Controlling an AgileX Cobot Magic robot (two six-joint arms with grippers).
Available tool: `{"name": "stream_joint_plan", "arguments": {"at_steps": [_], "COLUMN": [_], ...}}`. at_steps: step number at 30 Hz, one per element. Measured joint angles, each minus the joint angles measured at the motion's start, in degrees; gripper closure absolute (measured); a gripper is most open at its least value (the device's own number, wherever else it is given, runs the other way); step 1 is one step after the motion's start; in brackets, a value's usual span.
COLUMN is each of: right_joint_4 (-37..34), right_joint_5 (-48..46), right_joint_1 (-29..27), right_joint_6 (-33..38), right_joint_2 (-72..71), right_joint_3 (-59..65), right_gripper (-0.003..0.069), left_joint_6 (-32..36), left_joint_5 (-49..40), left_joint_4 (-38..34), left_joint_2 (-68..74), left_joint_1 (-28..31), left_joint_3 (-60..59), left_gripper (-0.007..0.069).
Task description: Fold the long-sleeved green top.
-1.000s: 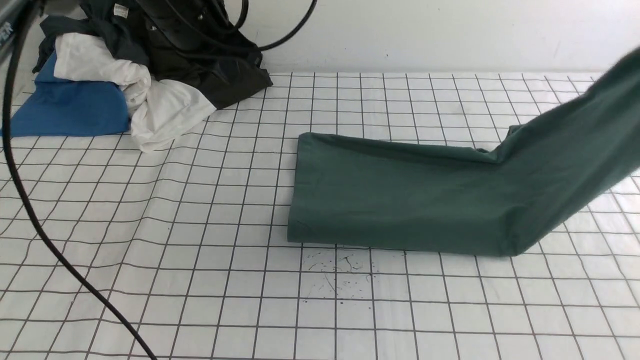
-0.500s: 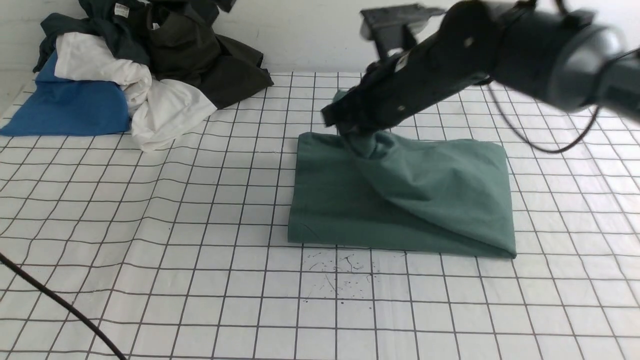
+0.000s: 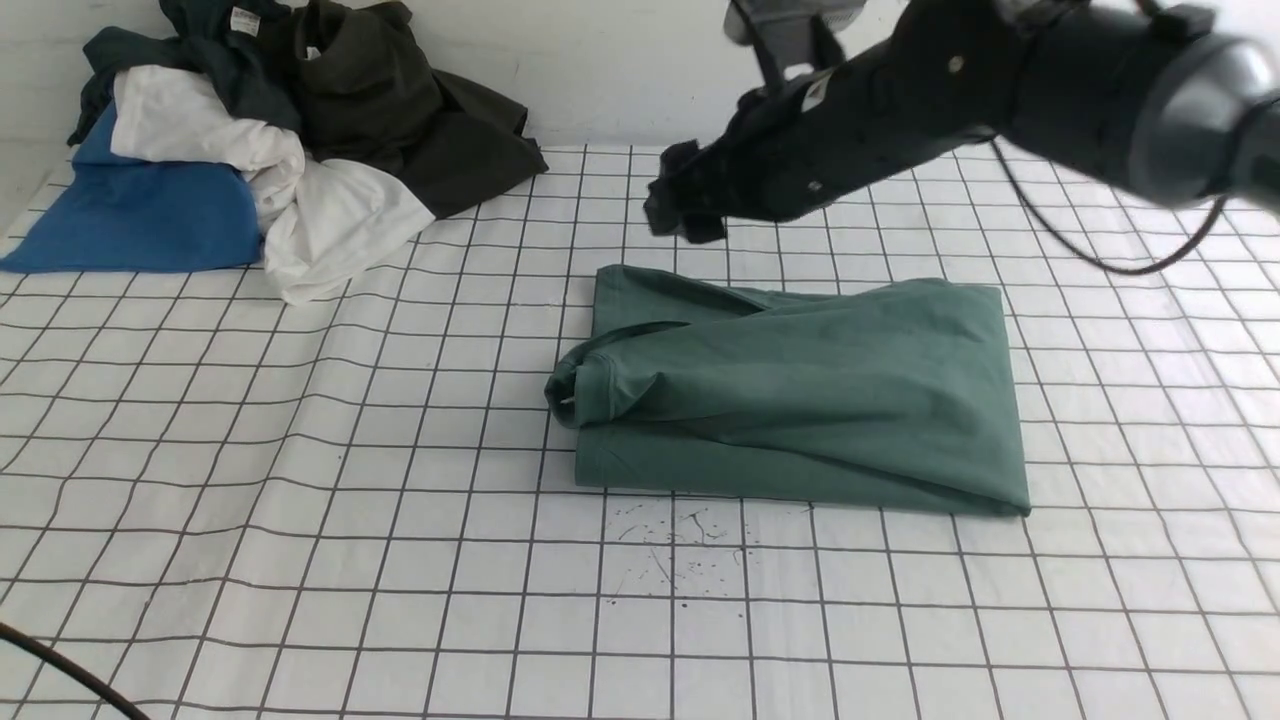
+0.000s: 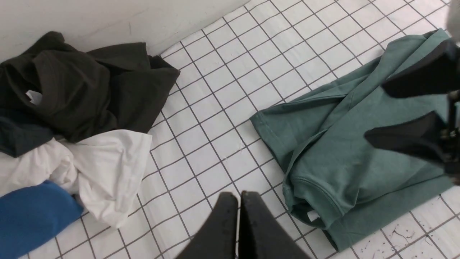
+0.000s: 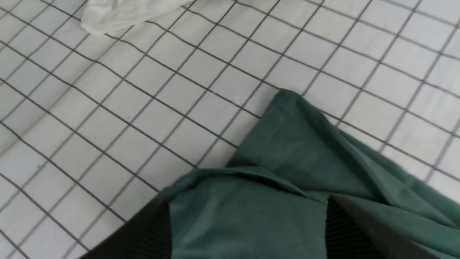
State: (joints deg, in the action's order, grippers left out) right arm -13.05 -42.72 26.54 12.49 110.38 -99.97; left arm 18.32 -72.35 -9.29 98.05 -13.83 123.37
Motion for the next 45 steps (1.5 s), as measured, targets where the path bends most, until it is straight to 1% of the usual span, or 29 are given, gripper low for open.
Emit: {"name": "stream_joint_plan", "arguments": {"at_steps": [2,3,5,7,8,9,11,12,13,14,16,18,19,21,22,23,26,27,28,29,30,31,34,37,41,45], "right_joint_4": [3.37,4.21,9.17,10.99,11.67,11.8,11.82,10.7,10.48,7.88,4.85,2.84,1.44,0.72,0.41,0.36,0.33,0.33,0.81,0.89,2.43,2.65,5.55,6.36,5.07,1.52], "right_joint_5": [-3.82,-4.29,-11.47,-15.62,-18.28,-18.57,-20.2,-20.33,-20.33,-19.98,-18.84,-17.7,-16.26,-14.98,-14.17,-13.69,-14.02,-14.02,-14.93,-15.29,-16.65,-16.92,-18.17,-18.42,-18.69,-15.98], "right_joint_1": [-0.97,-1.07,-2.31,-2.93,-3.36,-3.4,-3.64,-3.64,-3.64,-3.49,-3.11,-2.65,-2.09,-1.51,-1.08,-0.9,-0.91,-0.91,-0.91,-0.91,-0.91,-0.91,-0.91,-0.91,-0.91,-0.91], "right_joint_6": [-0.01,-0.01,-0.07,-0.07,-0.07,-0.07,-0.07,-0.07,-0.07,-0.07,0.31,0.71,1.18,1.56,1.77,1.82,2.01,2.01,2.18,2.17,2.29,2.29,2.5,2.6,3.1,5.46], "right_joint_2": [-1.38,-1.47,-1.93,-1.59,-0.94,-0.81,1.02,2.63,2.88,5.09,8.19,10.11,12.25,14.16,15.68,16.58,16.03,16.03,14.84,14.38,11.34,10.43,1.43,-7.36,-19.0,-29.12], "right_joint_3": [-0.19,-0.18,-0.24,-0.24,-0.24,-0.24,-0.24,-0.24,-0.24,-0.24,-0.24,-0.24,-0.24,-0.24,-0.24,-0.24,-0.24,-0.24,-0.24,-0.24,-0.24,-0.24,-0.24,-0.24,0.39,6.03], "right_gripper": [0.0142,0.0146,0.0233,0.0293,0.0361,0.037,0.0478,0.0533,0.0559,0.0613,0.0654,0.0664,0.0669,0.0671,0.0672,0.0672,0.0672,0.0672,0.0672,0.0672,0.0672,0.0672,0.0672,0.0673,0.0673,0.0673], "left_joint_6": [-0.53,-0.57,-0.98,-0.98,-0.98,-0.98,-1.03,-1.13,-1.09,-1.15,-1.25,-1.31,-1.51,-1.65,-2.23,-3.06,-5.1,-5.29,-6.76,-6.99,-8.91,-8.91,-12.48,-15.23,-16.38,-16.45], "left_joint_5": [-0.06,-0.06,0.0,0.0,0.0,0.0,0.0,0.0,0.0,0.0,0.09,0.34,0.93,1.55,2.55,3.8,6.91,6.91,8.85,9.36,11.33,11.54,14.5,16.86,18.12,18.41], "left_joint_4": [0.0,0.0,0.0,0.0,0.0,0.0,0.0,-0.07,-0.08,-0.07,0.0,0.0,0.0,0.06,0.27,0.77,2.51,2.51,3.53,3.75,4.81,4.94,6.71,7.13,7.31,7.31], "left_joint_2": [-0.63,-1.03,-4.28,-6.72,-9.06,-9.86,-14.57,-17.67,-18.12,-21.67,-26.02,-28.17,-32.01,-34.2,-37.33,-40.62,-47.68,-48.21,-52.62,-53.21,-58.49,-59.1,-68.92,-76.83,-84.2,-87.79], "left_joint_1": [0.0,0.0,0.0,0.0,0.0,0.0,0.0,0.0,0.0,0.0,0.0,0.0,0.0,0.0,0.0,0.0,0.0,0.0,0.0,0.0,0.0,0.0,0.0,0.0,0.0,0.0], "left_joint_3": [-0.31,-0.59,-3.56,-6.67,-9.03,-10.04,-16.27,-20.76,-21.41,-26.87,-33.96,-38.18,-43.63,-46.97,-52.16,-56.63,-64.54,-65.13,-69.64,-70.16,-75.04,-75.04,-81.34,-85.73,-90.55,-92.75], "left_gripper": [0.0632,0.0632,0.0632,0.0632,0.0632,0.0632,0.0632,0.0632,0.0632,0.0632,0.0632,0.0631,0.0631,0.0631,0.0631,0.0631,0.0631,0.0631,0.0631,0.0631,0.0631,0.0631,0.0631,0.0631,0.0631,0.0631]}}
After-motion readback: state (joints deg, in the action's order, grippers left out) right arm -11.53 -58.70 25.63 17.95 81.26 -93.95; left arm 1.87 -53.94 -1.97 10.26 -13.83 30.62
